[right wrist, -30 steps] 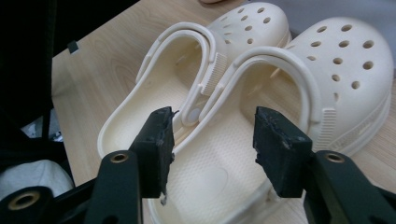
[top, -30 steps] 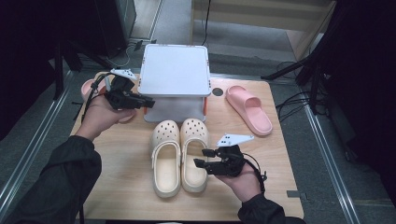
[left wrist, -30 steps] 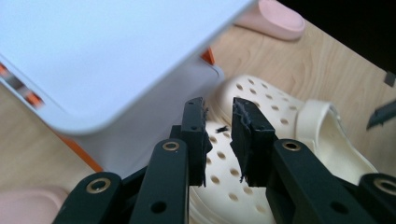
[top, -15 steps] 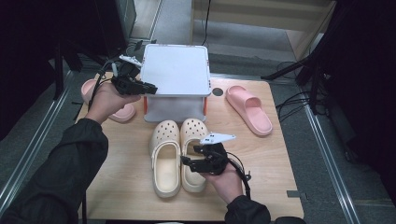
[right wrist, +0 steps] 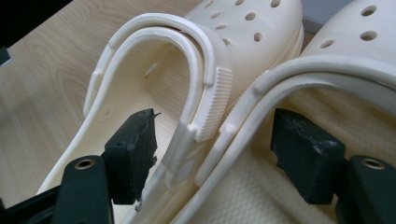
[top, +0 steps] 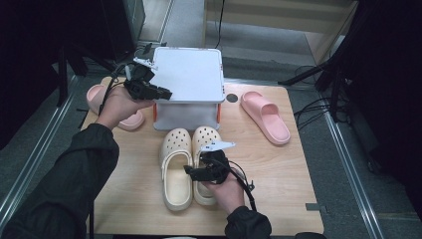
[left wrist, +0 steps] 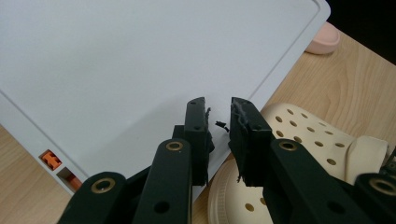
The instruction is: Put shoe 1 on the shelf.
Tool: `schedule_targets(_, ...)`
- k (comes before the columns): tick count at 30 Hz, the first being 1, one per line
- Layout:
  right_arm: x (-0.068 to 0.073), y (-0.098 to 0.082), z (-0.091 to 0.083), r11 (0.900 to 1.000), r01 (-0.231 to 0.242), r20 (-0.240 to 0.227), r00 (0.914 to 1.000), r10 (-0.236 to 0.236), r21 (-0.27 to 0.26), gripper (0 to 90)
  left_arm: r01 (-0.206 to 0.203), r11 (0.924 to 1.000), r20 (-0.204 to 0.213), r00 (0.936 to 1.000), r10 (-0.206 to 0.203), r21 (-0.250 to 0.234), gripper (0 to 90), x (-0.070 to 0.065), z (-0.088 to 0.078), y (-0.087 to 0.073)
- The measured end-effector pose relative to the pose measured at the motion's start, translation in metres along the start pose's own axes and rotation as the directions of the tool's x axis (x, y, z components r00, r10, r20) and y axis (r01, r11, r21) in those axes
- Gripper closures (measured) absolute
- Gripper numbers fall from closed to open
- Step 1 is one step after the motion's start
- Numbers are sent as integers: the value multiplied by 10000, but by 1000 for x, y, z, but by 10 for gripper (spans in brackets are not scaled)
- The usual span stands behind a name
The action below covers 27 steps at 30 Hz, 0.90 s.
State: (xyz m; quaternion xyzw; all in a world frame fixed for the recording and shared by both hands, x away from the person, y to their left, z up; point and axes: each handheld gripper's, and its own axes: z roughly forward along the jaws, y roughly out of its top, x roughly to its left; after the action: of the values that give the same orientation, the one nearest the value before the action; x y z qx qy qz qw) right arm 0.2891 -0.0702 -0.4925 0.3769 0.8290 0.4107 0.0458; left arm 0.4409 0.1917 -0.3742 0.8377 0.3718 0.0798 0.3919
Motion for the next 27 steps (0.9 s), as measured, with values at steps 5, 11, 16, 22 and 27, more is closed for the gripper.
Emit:
schedule_targets(5,4,2,9,9999,136,655,9978,-140,65,315,-75,9999,-117,9999,77,147,766,-1,1,3)
schedule_targets(11,9,3,18,9993,302,1330,9906,-329,224,357,-101,9998,-171,9998,104,186,779,-3,2,4)
schedule_targets(16,8,3,18,9996,229,1307,9911,-246,148,401,-22,9999,-129,9999,23,114,781,-2,2,3)
schedule_targets(22,4,4,16,9996,15,1098,9939,-45,270,473,40,10000,-99,9999,-39,61,781,-2,2,2)
schedule_targets(27,1,4,12,9992,-213,1132,9934,172,351,590,63,10000,-83,9999,-62,38,784,-3,2,1)
